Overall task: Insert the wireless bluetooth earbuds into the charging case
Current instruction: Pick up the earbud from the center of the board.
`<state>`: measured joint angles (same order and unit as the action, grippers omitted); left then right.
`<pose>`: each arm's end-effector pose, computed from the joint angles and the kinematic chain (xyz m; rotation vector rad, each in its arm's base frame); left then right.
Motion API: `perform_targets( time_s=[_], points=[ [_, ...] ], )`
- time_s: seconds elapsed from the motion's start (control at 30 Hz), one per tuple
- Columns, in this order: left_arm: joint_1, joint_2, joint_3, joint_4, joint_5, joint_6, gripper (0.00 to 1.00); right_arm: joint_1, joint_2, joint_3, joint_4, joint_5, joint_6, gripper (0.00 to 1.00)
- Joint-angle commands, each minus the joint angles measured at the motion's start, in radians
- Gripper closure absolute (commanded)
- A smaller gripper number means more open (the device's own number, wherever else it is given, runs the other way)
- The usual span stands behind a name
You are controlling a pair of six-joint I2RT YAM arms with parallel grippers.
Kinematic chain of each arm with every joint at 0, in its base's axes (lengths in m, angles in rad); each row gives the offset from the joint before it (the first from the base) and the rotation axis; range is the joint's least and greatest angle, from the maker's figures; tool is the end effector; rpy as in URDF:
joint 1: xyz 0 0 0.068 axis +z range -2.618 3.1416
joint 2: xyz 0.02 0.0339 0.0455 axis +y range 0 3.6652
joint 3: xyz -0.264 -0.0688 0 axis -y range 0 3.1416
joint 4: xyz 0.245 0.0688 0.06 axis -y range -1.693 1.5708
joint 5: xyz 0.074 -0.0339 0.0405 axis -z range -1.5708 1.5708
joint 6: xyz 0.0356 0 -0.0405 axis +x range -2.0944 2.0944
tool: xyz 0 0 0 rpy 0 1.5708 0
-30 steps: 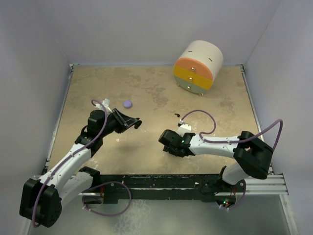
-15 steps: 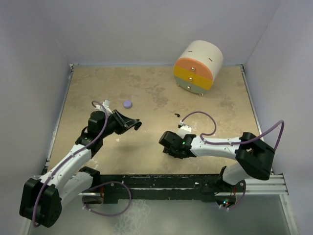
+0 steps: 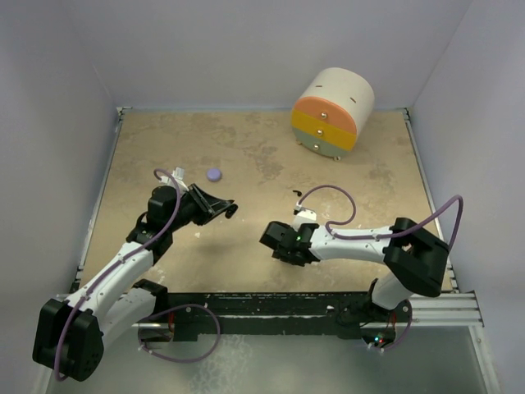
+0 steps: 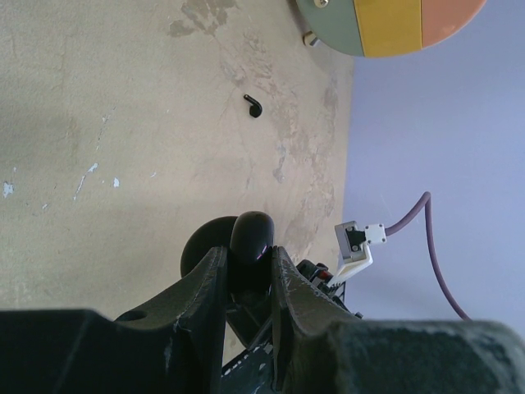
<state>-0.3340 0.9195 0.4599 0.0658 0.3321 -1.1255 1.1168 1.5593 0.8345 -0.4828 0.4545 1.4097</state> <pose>0.1904 -0.0784 0.2272 -0.6097 2.0861 -1.2308 0.1359 0.2428 0.1609 0.4867 2.5460 0.2719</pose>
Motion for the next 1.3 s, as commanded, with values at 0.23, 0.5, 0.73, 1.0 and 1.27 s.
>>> perform_targets(
  time_s=[0.23,0.5,0.73,1.0,1.27],
  points=[
    [0.007,-0.016,0.004,0.049,0.000,-0.001,1.00,0.006,0.055,0.000,-0.206,-0.031,0.070,0.39],
    [0.008,-0.021,0.004,0.044,0.005,-0.001,1.00,0.008,0.010,-0.009,-0.204,-0.043,0.069,0.40],
    [0.008,-0.018,0.015,0.036,0.009,0.005,1.00,0.008,0.025,-0.033,-0.145,-0.071,0.066,0.46],
    [0.009,-0.002,0.030,0.029,0.018,0.017,1.00,0.008,0.045,-0.049,-0.103,-0.083,0.073,0.57],
    [0.011,0.004,0.027,0.034,0.022,0.018,1.00,0.006,0.050,-0.055,-0.082,-0.093,0.076,0.72]
  ],
)
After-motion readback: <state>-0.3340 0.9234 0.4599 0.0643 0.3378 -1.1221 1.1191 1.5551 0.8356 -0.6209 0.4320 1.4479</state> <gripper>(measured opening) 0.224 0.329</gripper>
